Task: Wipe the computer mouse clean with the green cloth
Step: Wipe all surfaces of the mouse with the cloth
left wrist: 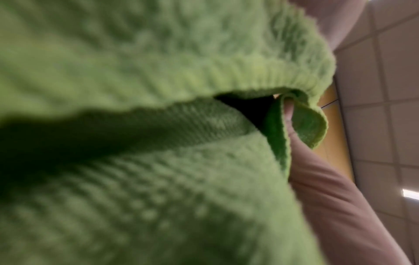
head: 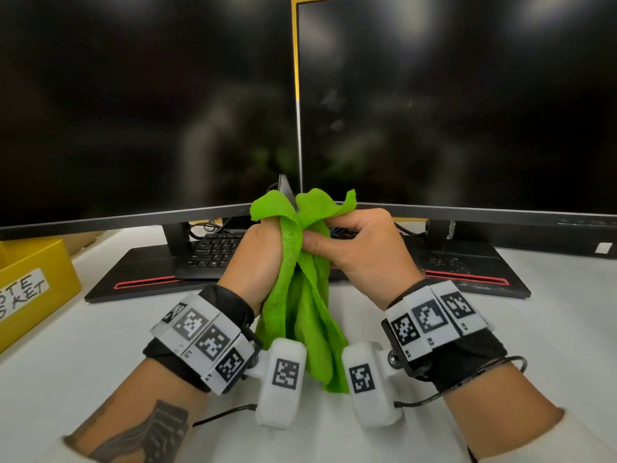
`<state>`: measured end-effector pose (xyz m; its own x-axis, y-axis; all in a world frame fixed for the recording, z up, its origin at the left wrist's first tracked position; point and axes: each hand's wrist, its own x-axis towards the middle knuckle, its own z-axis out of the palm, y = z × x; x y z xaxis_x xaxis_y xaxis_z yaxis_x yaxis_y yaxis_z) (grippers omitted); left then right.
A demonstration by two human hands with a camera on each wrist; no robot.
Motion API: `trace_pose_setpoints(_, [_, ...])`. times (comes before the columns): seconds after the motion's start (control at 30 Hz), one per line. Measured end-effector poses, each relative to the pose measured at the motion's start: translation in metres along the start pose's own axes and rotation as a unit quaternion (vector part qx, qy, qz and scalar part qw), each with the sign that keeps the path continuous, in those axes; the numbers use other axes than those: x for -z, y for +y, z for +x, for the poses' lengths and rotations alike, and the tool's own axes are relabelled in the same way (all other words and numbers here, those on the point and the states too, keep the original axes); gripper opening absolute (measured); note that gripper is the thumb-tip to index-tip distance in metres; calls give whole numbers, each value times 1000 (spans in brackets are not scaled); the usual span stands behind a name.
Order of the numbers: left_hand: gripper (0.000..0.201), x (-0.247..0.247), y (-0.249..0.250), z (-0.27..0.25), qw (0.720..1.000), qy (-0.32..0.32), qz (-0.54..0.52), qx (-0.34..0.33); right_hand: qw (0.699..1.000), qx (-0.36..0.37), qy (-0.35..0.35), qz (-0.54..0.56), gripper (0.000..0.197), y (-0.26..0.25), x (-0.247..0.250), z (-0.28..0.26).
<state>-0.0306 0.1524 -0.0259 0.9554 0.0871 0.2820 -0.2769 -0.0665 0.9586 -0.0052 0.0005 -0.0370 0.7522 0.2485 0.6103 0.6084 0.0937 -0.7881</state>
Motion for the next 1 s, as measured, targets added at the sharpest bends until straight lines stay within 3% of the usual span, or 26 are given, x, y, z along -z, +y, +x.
trace_pose_setpoints(0.07, [52,0,-4,5,998,-4,-52,27,1000,0,-8,-10,26,1,0,0])
trace_pose_setpoints(0.13, [50,1,-3,6,997,2,-70,32,1000,8,-9,-18,33,2,0,1])
trace_pose_setpoints(0.2, [46,2,-1,6,995,-29,-85,33,999,25,-12,-46,36,3,3,4])
trace_pose_setpoints(0.27, [54,2,1,3,989,-58,-128,44,995,27,-19,-94,36,2,8,6])
trace_pose_setpoints(0.4, [36,0,4,1,975,-100,-185,70,988,46,-23,-148,42,0,9,7])
trace_pose_setpoints(0.5, [45,0,3,0,964,-119,-222,80,983,74,-20,-169,46,4,14,12])
trace_pose_setpoints(0.73, [49,5,2,3,971,-102,-195,89,984,92,18,-153,38,9,21,13])
trace_pose_setpoints(0.87, [67,9,-3,7,973,-107,-171,109,982,81,66,-158,38,13,25,14])
trace_pose_setpoints(1.0, [65,6,-3,8,972,-98,-184,107,983,75,64,-157,38,10,23,12])
